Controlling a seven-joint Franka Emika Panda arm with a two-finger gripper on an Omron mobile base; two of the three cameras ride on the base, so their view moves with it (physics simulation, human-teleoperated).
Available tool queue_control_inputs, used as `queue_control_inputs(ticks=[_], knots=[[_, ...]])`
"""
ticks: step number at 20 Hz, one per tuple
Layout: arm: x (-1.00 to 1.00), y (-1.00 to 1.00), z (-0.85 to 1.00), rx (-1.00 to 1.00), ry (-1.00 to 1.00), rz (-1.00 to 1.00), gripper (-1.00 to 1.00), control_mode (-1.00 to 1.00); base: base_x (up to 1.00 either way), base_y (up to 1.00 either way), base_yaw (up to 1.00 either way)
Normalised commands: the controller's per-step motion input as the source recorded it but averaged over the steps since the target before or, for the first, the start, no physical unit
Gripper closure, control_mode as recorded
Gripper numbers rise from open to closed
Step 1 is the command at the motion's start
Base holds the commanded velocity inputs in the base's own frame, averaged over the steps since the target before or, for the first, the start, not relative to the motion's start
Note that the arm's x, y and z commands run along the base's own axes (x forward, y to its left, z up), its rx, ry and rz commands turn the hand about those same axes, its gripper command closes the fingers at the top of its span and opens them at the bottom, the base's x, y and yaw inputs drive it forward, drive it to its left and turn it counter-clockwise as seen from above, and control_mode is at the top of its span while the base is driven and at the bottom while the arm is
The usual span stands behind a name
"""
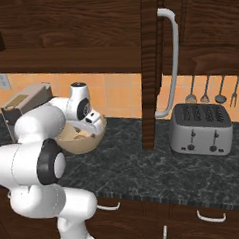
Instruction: Open the cabinet, pick up the bread from the cabinet and place it in the basket. Then move the basket to the dining counter.
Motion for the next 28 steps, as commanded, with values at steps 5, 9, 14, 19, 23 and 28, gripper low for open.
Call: queue_control_inputs(ticks=[5,9,14,19,23,28], knots=[[0.02,-0.27,0.03,0.00,-0.05,-0.13,-1.00,-1.00,0.00,0.00,0.00],[0.26,-0.05,0.00,0.00,0.00,0.00,-1.00,-1.00,0.00,0.00,0.00],[0.34,0.00,-0.04,0.00,0.00,0.00,-1.00,-1.00,0.00,0.00,0.00],[0.15,0.00,-0.19,0.00,0.00,0.00,-1.00,-1.00,0.00,0.00,0.00],[0.00,0.00,-0.26,0.00,0.00,0.00,-1.00,-1.00,0.00,0.00,0.00],[0.00,0.00,-0.22,0.00,-0.03,0.00,-1.00,-1.00,0.00,0.00,0.00]])
